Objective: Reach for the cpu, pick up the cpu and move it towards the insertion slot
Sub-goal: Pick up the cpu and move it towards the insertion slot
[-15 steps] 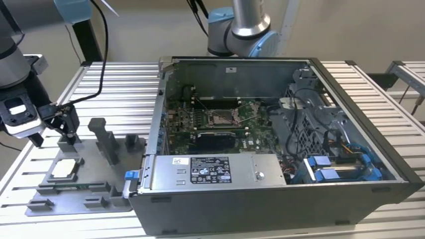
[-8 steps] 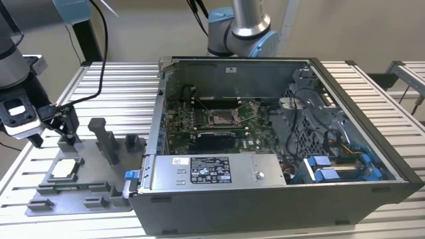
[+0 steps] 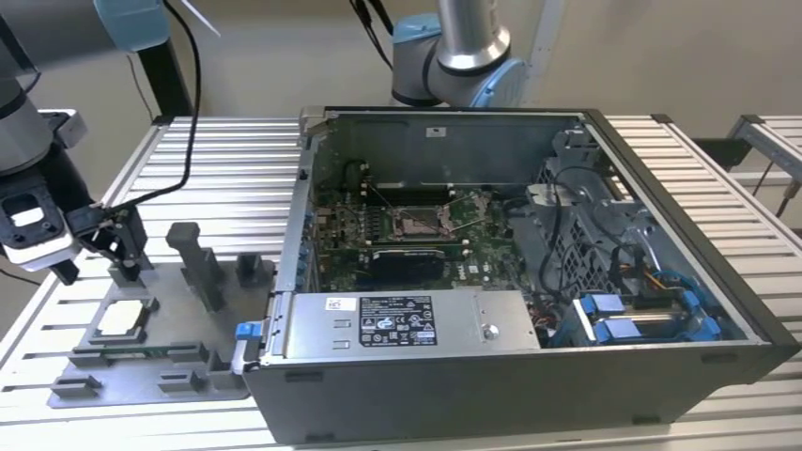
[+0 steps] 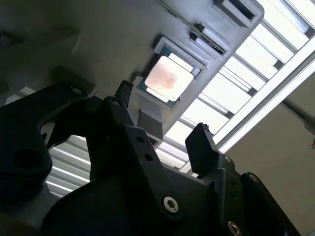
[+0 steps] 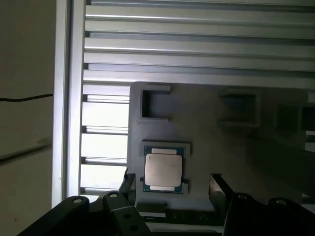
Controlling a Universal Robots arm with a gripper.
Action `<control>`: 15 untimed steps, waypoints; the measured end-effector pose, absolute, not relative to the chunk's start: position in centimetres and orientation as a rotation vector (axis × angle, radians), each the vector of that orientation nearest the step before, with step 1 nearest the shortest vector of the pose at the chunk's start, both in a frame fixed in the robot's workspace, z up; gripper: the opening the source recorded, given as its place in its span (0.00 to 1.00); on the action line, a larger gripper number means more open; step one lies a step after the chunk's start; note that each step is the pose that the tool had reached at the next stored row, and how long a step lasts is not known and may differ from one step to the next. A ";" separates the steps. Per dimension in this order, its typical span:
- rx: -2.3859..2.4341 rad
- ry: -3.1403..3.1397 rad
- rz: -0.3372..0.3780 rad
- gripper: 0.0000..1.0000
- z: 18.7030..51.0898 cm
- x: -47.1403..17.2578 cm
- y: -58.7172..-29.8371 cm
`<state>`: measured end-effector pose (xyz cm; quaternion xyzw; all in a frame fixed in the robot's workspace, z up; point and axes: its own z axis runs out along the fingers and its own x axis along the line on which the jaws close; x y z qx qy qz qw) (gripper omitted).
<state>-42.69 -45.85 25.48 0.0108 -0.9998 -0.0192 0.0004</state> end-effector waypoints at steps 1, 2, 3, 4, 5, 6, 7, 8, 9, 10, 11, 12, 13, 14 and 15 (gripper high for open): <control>0.034 -3.140 -0.060 1.00 25.4 -42.7 -45.9; 0.034 -3.140 -0.060 1.00 25.3 -42.7 -45.9; 0.034 -3.140 -0.060 1.00 25.2 -42.7 -45.9; 0.034 -3.140 -0.060 1.00 25.1 -42.7 -45.9; 0.034 -3.140 -0.060 1.00 25.0 -42.7 -45.9; 0.033 -3.140 -0.060 1.00 24.9 -42.7 -45.9; 0.032 -3.140 -0.060 1.00 24.8 -42.7 -45.9; 0.032 -3.140 -0.060 1.00 24.7 -42.7 -45.9; 0.031 -3.140 -0.060 1.00 24.6 -42.7 -45.9; 0.030 -3.140 -0.060 1.00 24.5 -42.7 -45.9; 0.029 -3.140 -0.060 1.00 24.4 -42.7 -45.9; 0.028 -3.140 -0.060 1.00 24.3 -42.7 -45.9; 0.027 -3.140 -0.060 1.00 24.3 -42.7 -45.9; 0.026 -3.140 -0.060 1.00 24.2 -42.7 -45.9; 0.025 -3.140 -0.060 1.00 24.1 -42.7 -45.9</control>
